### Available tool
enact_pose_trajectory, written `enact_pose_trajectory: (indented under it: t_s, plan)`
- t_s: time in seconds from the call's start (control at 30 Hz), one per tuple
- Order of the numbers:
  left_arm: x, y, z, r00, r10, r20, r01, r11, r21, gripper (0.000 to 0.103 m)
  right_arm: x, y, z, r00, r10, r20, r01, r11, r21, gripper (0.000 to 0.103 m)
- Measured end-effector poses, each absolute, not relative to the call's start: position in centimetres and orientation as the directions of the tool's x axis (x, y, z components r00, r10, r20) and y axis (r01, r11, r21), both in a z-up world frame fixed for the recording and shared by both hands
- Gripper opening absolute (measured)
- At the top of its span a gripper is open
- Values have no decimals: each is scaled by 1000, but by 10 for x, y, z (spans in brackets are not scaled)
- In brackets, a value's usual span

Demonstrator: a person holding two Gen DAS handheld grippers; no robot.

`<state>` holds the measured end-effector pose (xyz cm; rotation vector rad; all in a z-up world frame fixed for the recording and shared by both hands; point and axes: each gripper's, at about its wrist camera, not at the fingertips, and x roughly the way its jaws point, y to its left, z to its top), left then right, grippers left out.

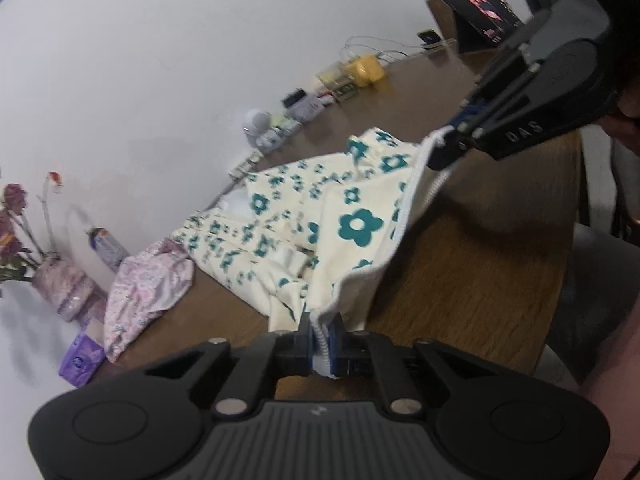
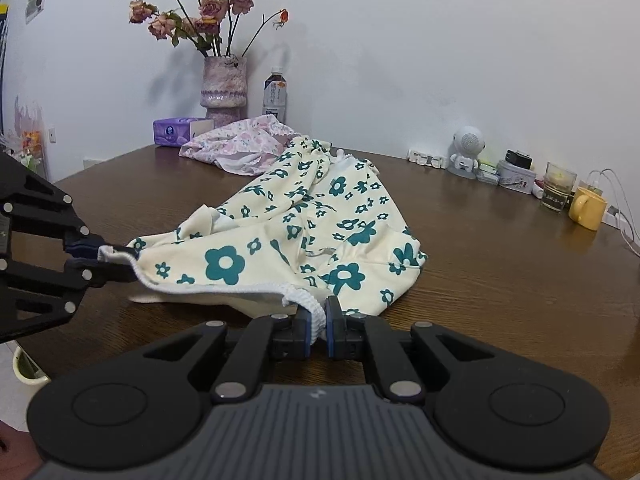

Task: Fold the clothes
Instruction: 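Lift the hem with both grippers and spread the shirt flat on the table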

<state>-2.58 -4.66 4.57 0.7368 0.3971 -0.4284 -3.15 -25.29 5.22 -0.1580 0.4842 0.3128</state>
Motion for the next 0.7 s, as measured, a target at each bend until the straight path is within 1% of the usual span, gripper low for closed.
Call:
enact_pose_trajectory:
  t_s: [0.13, 0.23, 0.27, 0.3, 0.37, 0.53, 0.7]
  plan:
    - [-28, -40, 53, 895, -184, -406, 389, 765, 513, 5, -32, -254, 49, 826, 269, -496, -343, 937, -63, 8]
    - [-30, -36, 57, 908, -165, -384, 349, 804, 481, 6, -34, -253, 45, 810, 283, -514, -363, 930, -59, 11]
    - [-31, -36, 57, 908, -162, -386, 347, 807, 477, 7, -34, -252, 44, 805, 287, -519, -369, 927, -60, 12]
    - [-33, -36, 55, 904, -160, -396, 353, 802, 482, 10, -35, -251, 44, 804, 285, -522, -371, 926, -67, 12]
    - [-36, -36, 52, 893, -166, -419, 377, 786, 491, 11, -35, -250, 43, 800, 280, -531, -375, 924, -77, 19]
    - [-43, -33, 48, 868, -184, -462, 428, 750, 505, 19, -36, -250, 41, 794, 266, -546, -373, 923, -93, 23]
    - [-46, -28, 44, 850, -189, -492, 464, 710, 530, 25, -37, -250, 39, 789, 251, -561, -371, 922, -110, 24]
